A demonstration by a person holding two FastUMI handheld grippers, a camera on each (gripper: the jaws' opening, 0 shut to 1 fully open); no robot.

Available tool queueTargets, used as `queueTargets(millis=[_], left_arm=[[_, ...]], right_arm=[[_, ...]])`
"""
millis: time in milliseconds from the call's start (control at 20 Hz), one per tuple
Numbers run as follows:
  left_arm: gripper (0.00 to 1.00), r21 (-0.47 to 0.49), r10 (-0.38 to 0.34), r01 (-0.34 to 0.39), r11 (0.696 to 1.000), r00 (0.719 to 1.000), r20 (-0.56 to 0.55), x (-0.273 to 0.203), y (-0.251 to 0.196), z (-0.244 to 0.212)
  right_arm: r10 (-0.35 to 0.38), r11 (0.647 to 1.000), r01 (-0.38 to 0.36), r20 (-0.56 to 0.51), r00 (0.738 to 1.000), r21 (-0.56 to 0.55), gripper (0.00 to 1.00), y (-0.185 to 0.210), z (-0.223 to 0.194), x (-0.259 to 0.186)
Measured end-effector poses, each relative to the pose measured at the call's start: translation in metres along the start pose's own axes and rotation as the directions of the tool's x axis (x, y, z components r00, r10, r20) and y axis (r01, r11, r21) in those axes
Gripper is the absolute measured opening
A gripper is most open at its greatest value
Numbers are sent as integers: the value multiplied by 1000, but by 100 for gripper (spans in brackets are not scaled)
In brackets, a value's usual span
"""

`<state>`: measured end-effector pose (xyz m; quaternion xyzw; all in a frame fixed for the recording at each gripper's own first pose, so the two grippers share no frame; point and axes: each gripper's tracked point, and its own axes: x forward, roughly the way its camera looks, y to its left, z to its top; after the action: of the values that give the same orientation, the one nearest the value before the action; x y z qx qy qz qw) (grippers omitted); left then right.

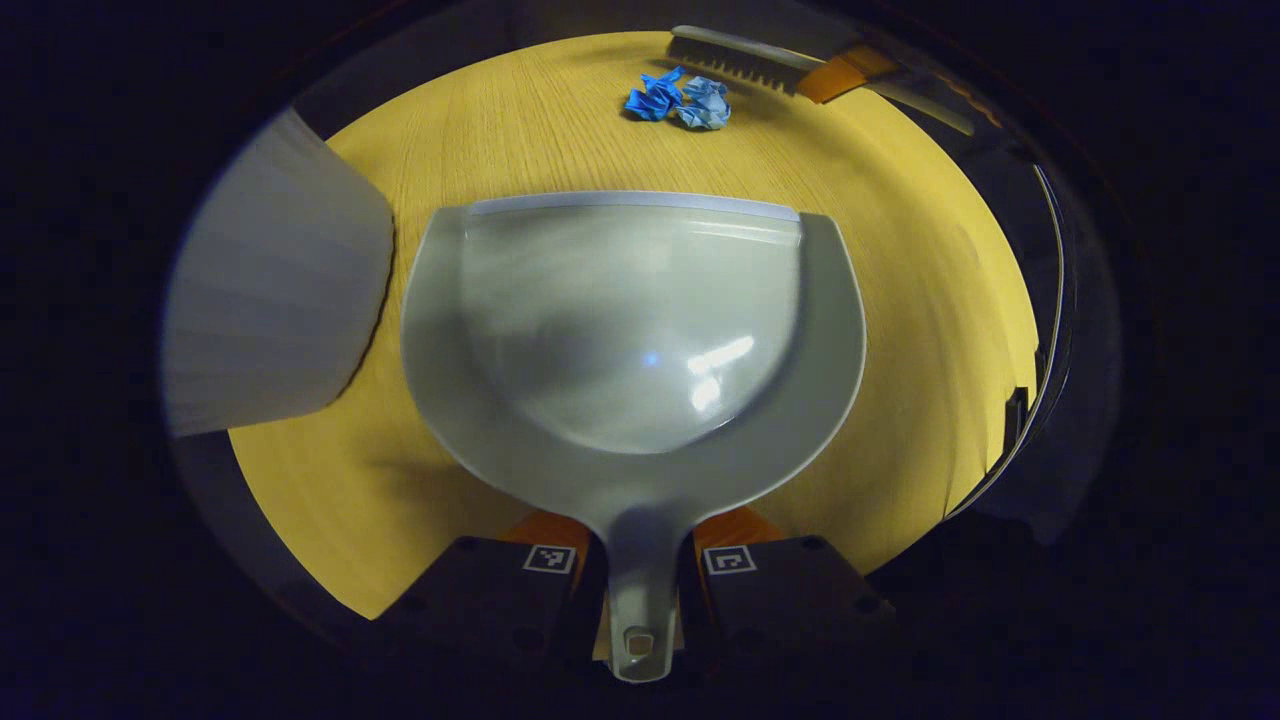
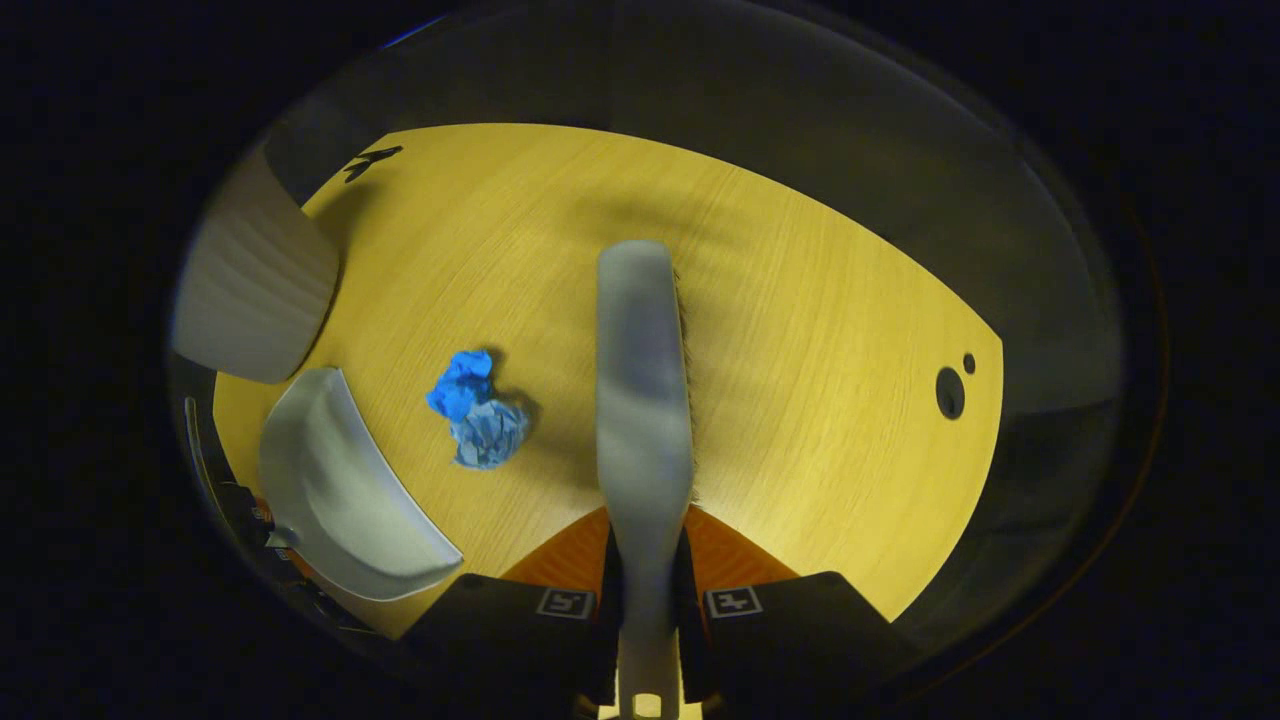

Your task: Pick up the small broom and dustpan from the desktop, sweep the trash into the dustpan with the broom, and then empty the trash into the garbage bin.

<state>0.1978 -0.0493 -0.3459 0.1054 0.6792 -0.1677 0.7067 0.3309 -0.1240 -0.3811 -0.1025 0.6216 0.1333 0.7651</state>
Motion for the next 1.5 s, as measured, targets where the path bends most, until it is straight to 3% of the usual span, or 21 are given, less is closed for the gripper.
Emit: queueTargets(millis=[150,300,400,600,700,800,950,1150,1200,1250,1500], left_arm=[[30,39,6,-6,999,1000,-2,0,6,11],[30,75,7,-8,997,1000,4,0,9,18],[29,96,8,-10,995,1000,13,-1,11,20],[29,133,17,-23,991,999,42,0,12,28],[30,159,8,-19,987,997,72,1,15,31],[31,181,-3,-17,983,994,113,2,15,34],[30,201,-27,-1,980,990,139,5,16,29],[30,157,-72,44,987,982,173,6,11,29],[30,144,-77,52,988,981,175,7,11,26],[30,133,-84,60,989,980,181,8,10,24],[30,95,-110,89,991,965,240,-8,8,17]], right_arm=[[-5,993,1,-32,999,-118,33,0,11,13],[34,985,-43,-53,998,-169,21,14,10,17],[49,975,-63,-71,996,-212,21,21,5,17],[144,953,-180,-157,977,-245,22,57,-19,4],[231,921,-281,-203,951,-269,27,85,-33,-10],[342,875,-417,-295,892,-246,24,120,-61,-33],[408,861,-470,-288,867,-195,24,130,-72,-51],[400,880,-441,-226,888,-177,31,125,-71,-53],[391,884,-431,-221,894,-179,27,125,-74,-55],[382,892,-420,-215,899,-170,31,124,-76,-56],[396,910,-406,-120,910,-81,27,98,-67,-61]])
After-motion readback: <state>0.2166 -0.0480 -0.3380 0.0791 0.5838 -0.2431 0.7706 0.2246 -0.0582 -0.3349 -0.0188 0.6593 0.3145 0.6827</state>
